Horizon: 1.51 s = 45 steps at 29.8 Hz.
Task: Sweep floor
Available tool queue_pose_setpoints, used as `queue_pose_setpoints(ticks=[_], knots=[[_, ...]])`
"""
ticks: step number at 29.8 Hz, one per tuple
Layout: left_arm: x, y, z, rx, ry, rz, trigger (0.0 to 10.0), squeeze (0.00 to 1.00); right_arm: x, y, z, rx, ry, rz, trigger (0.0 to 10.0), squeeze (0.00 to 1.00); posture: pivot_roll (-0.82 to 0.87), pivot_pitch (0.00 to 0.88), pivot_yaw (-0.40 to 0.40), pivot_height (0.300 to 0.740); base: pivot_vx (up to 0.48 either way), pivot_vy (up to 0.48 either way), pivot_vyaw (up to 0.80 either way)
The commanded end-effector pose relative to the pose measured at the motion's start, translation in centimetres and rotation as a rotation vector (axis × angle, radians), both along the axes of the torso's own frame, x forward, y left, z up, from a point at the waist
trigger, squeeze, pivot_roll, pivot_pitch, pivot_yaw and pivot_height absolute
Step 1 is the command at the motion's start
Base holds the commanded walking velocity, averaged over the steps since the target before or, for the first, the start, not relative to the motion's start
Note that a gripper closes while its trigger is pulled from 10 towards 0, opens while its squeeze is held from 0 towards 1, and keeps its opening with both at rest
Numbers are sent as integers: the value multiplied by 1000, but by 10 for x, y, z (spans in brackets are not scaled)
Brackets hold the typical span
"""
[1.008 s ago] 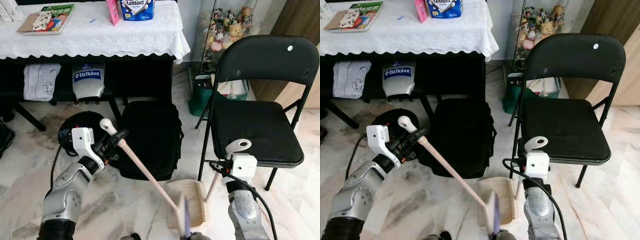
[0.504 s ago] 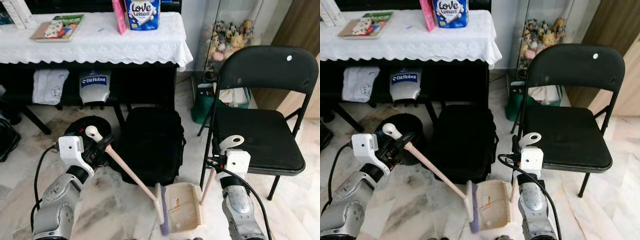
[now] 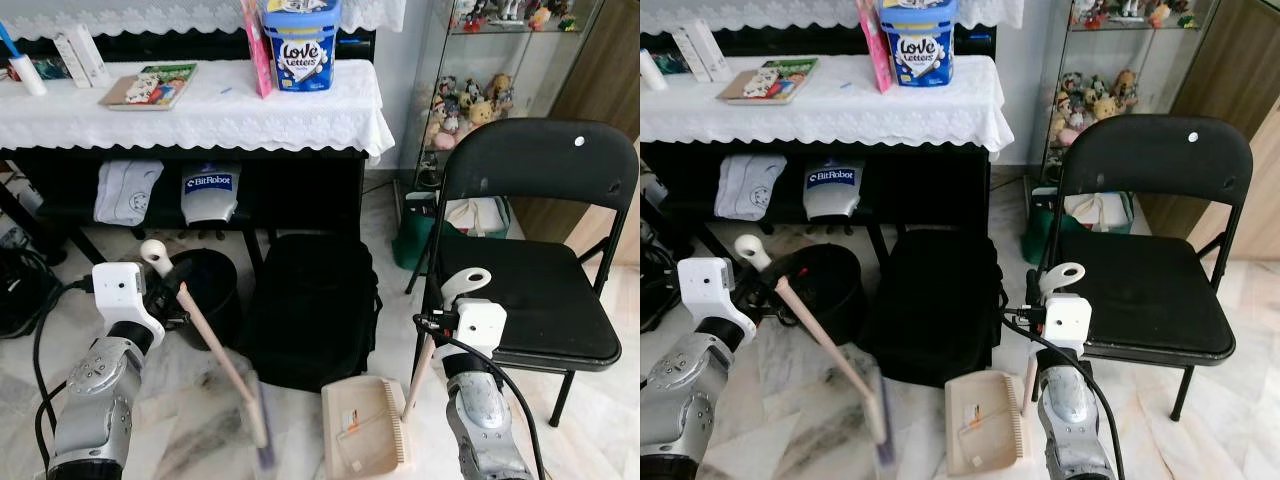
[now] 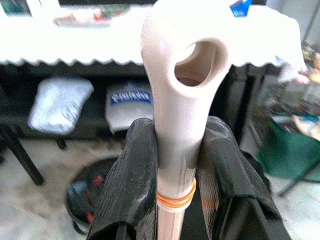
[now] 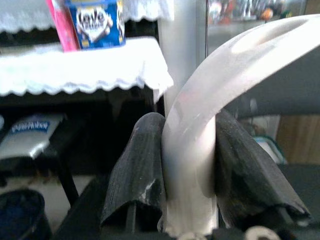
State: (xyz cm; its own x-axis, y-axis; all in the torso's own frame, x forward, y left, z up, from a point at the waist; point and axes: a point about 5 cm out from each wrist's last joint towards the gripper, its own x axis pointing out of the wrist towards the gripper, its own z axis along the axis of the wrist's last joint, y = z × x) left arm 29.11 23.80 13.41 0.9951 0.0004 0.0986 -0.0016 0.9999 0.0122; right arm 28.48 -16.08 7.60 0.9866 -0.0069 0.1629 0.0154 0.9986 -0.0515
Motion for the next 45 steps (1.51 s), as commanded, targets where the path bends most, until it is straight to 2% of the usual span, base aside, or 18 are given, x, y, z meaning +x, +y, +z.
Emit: queue_pose_setpoints(ticks=[1,5,8,12,18,21,27,39,45], knots=[[3,1,13,29,-79,36,10000,0,4,7,23,48,-100,12,10000,0,-66,0,82,740,0,0,0],[2,-4,10,34,-86,43,10000,0,5,8,30,74,-120,7,10000,0,-74,0,79,740,0,0,0],[2,-13,6,45,-92,39,10000,0,6,11,39,131,-131,17,10000,0,-69,5,77,740,0,0,0],[4,-15,11,55,-114,49,10000,0,9,14,49,196,-143,47,10000,0,-60,27,74,740,0,0,0],[3,-25,18,48,-149,50,10000,0,8,16,56,226,-151,66,10000,0,-58,33,68,740,0,0,0],[-1,-30,16,60,-149,45,10000,0,7,17,56,226,-142,74,10000,0,-55,36,63,740,0,0,0],[-10,-29,11,60,-136,50,10000,0,5,14,57,212,-130,88,10000,0,-51,36,53,740,0,0,0],[-7,-36,12,50,-133,38,10000,0,7,10,64,181,-140,82,10000,0,-61,1,44,740,0,0,0],[-5,-38,14,73,-144,19,10000,0,6,9,64,182,-132,84,10000,0,-58,0,41,740,0,0,648]])
